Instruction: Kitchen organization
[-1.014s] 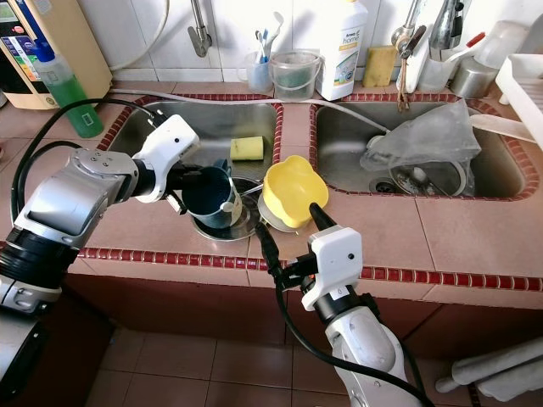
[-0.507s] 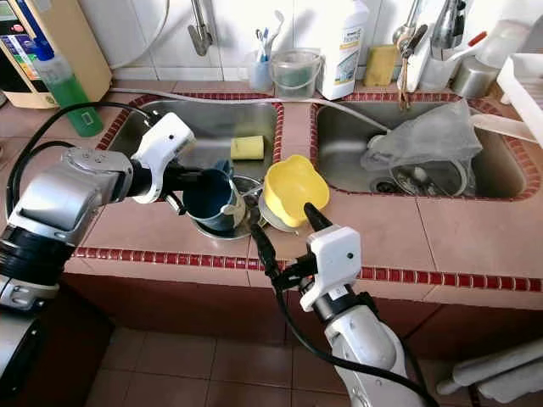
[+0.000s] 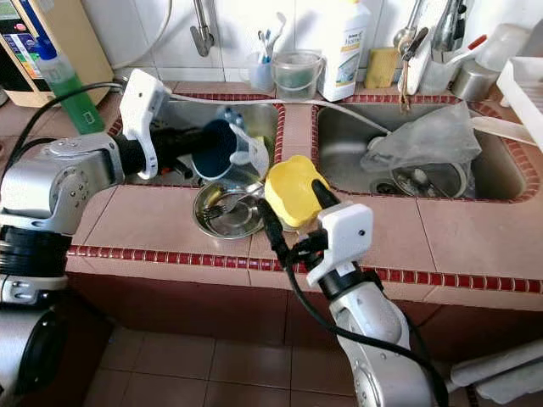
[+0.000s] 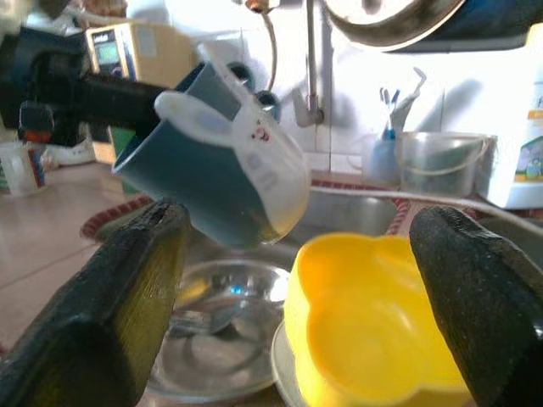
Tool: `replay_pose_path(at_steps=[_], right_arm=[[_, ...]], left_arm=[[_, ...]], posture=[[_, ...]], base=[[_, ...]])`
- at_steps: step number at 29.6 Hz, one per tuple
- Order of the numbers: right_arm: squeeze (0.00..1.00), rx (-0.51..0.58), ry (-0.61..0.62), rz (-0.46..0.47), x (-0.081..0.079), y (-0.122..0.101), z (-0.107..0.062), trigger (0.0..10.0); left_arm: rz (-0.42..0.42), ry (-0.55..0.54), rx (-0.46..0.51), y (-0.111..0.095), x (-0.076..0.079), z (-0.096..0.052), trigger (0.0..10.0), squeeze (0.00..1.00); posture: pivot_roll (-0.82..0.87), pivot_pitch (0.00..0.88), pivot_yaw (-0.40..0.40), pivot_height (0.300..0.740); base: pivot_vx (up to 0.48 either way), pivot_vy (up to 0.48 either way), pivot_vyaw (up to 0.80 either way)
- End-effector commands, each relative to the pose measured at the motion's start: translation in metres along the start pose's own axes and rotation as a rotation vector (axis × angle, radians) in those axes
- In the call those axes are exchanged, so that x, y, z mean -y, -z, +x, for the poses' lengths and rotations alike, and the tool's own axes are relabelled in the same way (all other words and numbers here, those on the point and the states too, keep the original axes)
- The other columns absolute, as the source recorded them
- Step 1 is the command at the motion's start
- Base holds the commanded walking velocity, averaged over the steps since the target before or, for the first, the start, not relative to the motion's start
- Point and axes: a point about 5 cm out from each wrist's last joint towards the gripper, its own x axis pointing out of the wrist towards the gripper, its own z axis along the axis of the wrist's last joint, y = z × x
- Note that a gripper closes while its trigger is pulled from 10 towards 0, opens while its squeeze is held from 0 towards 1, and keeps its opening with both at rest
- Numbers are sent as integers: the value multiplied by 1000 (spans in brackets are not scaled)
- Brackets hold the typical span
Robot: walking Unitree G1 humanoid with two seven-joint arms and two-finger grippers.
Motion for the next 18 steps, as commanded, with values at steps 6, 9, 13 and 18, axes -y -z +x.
replay_pose_path(at_steps=[6,9,13,18], right_arm=[[0,58,65,11,14,-4,4,10000],[0,62,91,10,20,-3,5,10000],[0,81,107,7,24,-3,6,10000],[0,90,113,5,26,-3,10,10000]], left_arm=[[35,-215,149,5,-4,-4,10000,0],[-2,-277,253,10,1,-5,10000,0],[-15,-304,334,20,15,-8,10000,0],[-80,-339,414,25,24,-12,10000,0]], posture=[[-128,65,51,740],[-127,60,51,740],[-124,45,51,740],[-121,30,50,740]], base=[[0,0,0],[0,0,0],[0,0,0],[0,0,0]])
